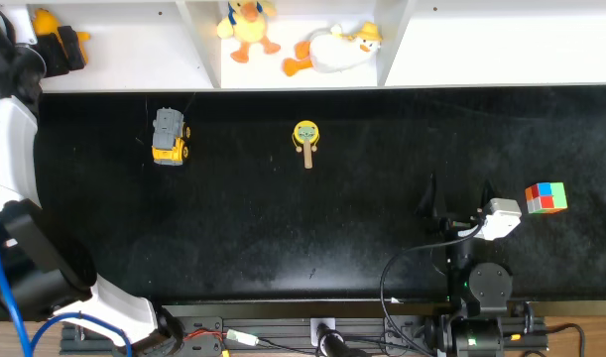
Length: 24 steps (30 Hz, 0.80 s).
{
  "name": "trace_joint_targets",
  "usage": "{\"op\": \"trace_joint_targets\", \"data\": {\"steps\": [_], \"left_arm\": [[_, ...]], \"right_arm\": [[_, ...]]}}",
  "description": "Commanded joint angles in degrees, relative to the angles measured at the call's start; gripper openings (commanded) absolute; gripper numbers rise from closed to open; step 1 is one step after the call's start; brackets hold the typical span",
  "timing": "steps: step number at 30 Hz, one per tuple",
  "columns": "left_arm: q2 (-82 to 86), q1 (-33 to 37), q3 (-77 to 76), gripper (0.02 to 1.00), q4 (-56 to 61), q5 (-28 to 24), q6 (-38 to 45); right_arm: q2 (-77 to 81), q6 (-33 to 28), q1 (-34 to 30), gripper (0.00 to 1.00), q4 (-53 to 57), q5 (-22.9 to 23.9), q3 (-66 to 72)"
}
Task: Store Toys
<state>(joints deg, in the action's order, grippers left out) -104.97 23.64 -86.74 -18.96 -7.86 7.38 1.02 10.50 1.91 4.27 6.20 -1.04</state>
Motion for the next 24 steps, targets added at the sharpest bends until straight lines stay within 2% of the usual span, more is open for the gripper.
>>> {"op": "trace_joint_targets", "data": {"steps": [1,10,14,19,21,24], "left_arm": [[1.73,-0.15,-1.09,0.998,-1.42,0.0,-1.49],[10.54,-0.59,-1.09,0.998,-11.5,0.02,-1.51],[14.38,-1.11,-1.09,0.998,-19.67,-1.46,-1.95],[17.07,-5.92,-0.15,0.998,-28.98,-2.16,-2.75],[17.92,-9.14,1.29,0.998,-30.1,0.52,-2.93],[18.78,-15.43,4.13,0.998,-30.84,8.17,-4.87]], "right_arm": [[-0.04,-0.07,0.33,0.996,-0.2,-0.22,0.79],[-0.04,-0.07,0.33,0.996,-0.2,-0.2,0.79],[-0.04,-0.07,0.33,0.996,-0.22,-0.22,0.79],[-0.04,-0.07,0.33,0.998,-0.22,-0.2,0.79],[-0.04,-0.07,0.33,0.996,-0.2,-0.22,0.79],[-0.04,-0.07,0.33,0.993,-0.2,-0.22,0.79]]}}
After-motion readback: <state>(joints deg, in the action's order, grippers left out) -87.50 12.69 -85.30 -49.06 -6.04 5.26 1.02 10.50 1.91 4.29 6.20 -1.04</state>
